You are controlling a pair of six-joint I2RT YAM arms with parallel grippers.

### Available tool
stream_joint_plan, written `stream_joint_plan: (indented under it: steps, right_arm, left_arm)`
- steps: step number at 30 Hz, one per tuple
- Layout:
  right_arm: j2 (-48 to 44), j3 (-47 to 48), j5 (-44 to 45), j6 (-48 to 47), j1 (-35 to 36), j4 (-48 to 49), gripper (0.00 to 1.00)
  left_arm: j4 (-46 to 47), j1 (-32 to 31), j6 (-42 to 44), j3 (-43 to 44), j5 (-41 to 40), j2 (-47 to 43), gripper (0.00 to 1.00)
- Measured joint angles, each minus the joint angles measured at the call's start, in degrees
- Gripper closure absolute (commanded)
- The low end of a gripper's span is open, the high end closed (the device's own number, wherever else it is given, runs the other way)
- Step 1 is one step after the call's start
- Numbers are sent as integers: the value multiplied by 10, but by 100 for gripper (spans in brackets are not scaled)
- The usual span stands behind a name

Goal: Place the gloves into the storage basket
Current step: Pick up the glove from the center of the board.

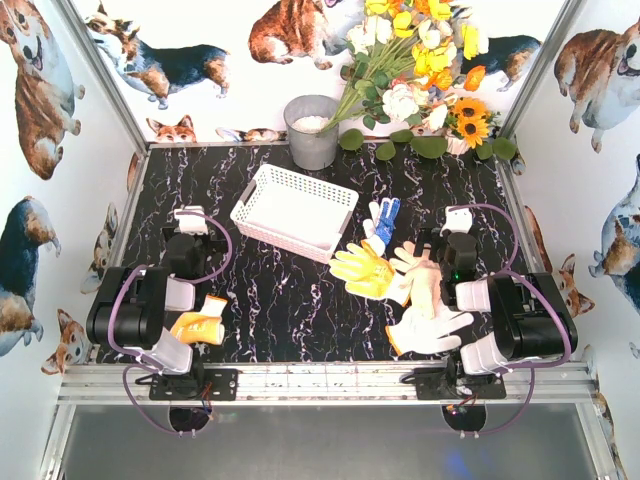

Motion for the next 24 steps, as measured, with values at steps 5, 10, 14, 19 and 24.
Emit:
stream_joint_plan:
  steps: [5, 10, 14, 19, 24]
  right_arm:
    - [0, 0, 0, 0, 0, 0, 0]
    - [0, 0, 0, 0, 0, 0, 0]
    - [0, 0, 2, 0, 0, 0, 0]
    - [-69, 0, 82, 2, 27, -59, 0]
    - [-278, 62, 164, 50, 40, -258, 0]
  left_arm:
    - [0, 0, 0, 0, 0, 0, 0]
    - [-4, 0, -1, 0, -7, 0, 0]
    - [-11, -1, -3, 1, -22, -1, 0]
    - [-102, -24, -10, 21, -89, -80, 0]
    - [-230, -42, -41, 90, -162, -174, 0]
